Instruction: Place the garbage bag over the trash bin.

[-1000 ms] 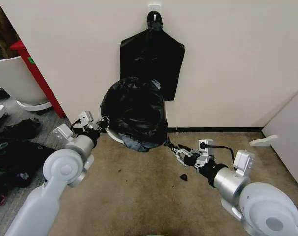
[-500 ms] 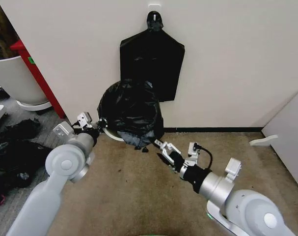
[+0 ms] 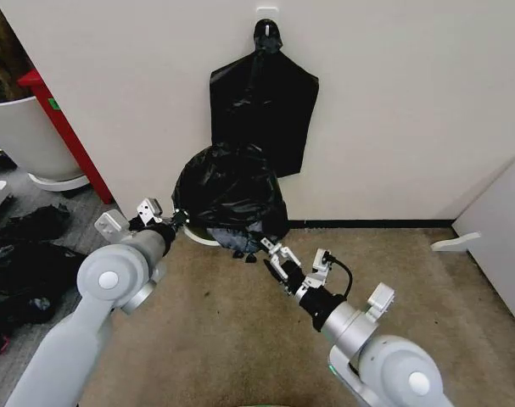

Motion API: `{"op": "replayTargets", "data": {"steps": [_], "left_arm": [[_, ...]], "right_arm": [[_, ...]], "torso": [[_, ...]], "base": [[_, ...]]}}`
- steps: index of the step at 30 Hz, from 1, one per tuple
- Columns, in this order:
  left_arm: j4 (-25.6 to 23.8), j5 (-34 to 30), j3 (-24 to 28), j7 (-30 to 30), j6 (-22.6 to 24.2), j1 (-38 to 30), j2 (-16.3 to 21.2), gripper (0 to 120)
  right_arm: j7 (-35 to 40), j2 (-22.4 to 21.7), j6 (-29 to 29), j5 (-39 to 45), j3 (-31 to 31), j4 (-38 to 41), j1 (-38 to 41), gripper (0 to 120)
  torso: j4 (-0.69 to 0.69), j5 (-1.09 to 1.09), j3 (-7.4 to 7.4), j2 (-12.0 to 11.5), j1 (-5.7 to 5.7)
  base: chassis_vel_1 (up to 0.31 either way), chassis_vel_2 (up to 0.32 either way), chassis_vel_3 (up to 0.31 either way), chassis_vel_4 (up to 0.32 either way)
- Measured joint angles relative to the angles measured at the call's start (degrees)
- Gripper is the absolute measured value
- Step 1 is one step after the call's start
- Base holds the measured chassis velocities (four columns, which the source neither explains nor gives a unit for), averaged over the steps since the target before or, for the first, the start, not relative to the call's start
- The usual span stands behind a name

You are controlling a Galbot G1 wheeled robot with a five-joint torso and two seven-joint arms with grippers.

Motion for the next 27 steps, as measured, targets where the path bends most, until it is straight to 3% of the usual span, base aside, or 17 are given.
{"op": "replayTargets", "data": {"steps": [8,20,23,25,27], "left_arm": [[-0.26,-0.49,-0.01,-0.09,0.1,0.3,-0.23,1],[-0.75,-0.45,-0.01,0.27,0.36,0.84,-0.46,1],[-0.83,-0.34,-0.01,0.44,0.52,1.17,-0.51,1],[-0.83,-0.33,-0.01,0.46,0.54,1.19,-0.51,1],[-0.84,-0.32,-0.02,0.54,0.66,1.18,-0.51,1]], "right_arm": [[-1.76,0.55,0.3,-2.52,-0.74,-0.87,0.1,95],[-2.27,0.76,0.34,-3.49,-1.75,-1.16,0.81,53],[-2.27,0.64,0.35,-3.58,-1.8,-1.16,0.83,39],[-2.27,0.58,0.34,-3.6,-1.8,-1.16,0.8,37],[-2.31,0.4,0.34,-3.76,-1.75,-1.05,0.73,26]], "torso": [[0.0,0.01,0.0,0.0,0.0],[0.0,0.01,0.0,0.0,0.0],[0.0,0.01,0.0,0.0,0.0],[0.0,0.01,0.0,0.0,0.0],[0.0,0.01,0.0,0.0,0.0]], "base": [[0.0,0.0,0.0,0.0],[0.0,0.0,0.0,0.0],[0.0,0.0,0.0,0.0],[0.0,0.0,0.0,0.0],[0.0,0.0,0.0,0.0]]}}
